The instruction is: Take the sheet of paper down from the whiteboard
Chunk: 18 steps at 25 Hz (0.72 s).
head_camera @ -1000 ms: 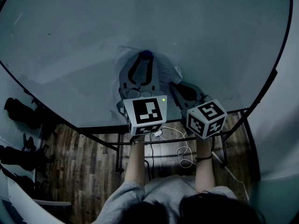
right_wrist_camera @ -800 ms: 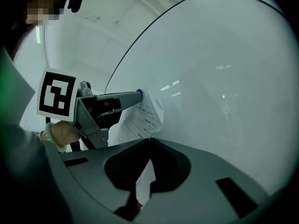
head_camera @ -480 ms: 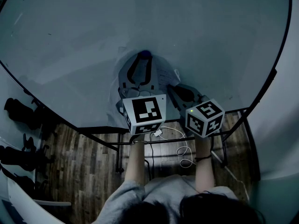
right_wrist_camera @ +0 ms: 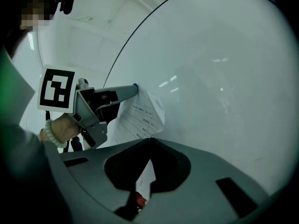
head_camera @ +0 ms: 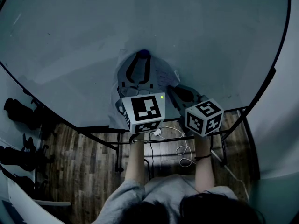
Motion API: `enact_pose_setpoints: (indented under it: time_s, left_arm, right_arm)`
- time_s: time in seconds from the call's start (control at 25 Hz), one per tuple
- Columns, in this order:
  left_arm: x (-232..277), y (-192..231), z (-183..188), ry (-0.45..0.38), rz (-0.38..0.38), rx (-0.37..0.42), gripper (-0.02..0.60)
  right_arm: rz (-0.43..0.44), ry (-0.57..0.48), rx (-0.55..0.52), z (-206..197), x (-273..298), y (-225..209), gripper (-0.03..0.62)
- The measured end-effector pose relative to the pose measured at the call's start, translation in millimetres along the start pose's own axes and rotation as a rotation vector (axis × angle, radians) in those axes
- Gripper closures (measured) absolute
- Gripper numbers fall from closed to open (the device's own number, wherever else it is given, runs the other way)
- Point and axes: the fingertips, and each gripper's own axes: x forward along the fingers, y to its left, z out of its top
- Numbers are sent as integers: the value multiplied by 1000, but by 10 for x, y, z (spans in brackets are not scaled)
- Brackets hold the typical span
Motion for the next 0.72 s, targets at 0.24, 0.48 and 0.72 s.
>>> enact_pose_setpoints:
  time_s: [0.24, 0.48, 0.72]
  left_arm:
    - [14, 23, 9, -1, -1, 0, 479]
    - [0, 33, -4, -3, 2, -4, 479]
    - [-5, 34, 6, -2, 13, -19, 479]
  right_arm:
    - [-13, 28, 2, -52, 9, -26, 594]
    - [-33, 43, 4, -115, -32, -82, 594]
    - [-32, 37, 7, -132, -70, -106, 594]
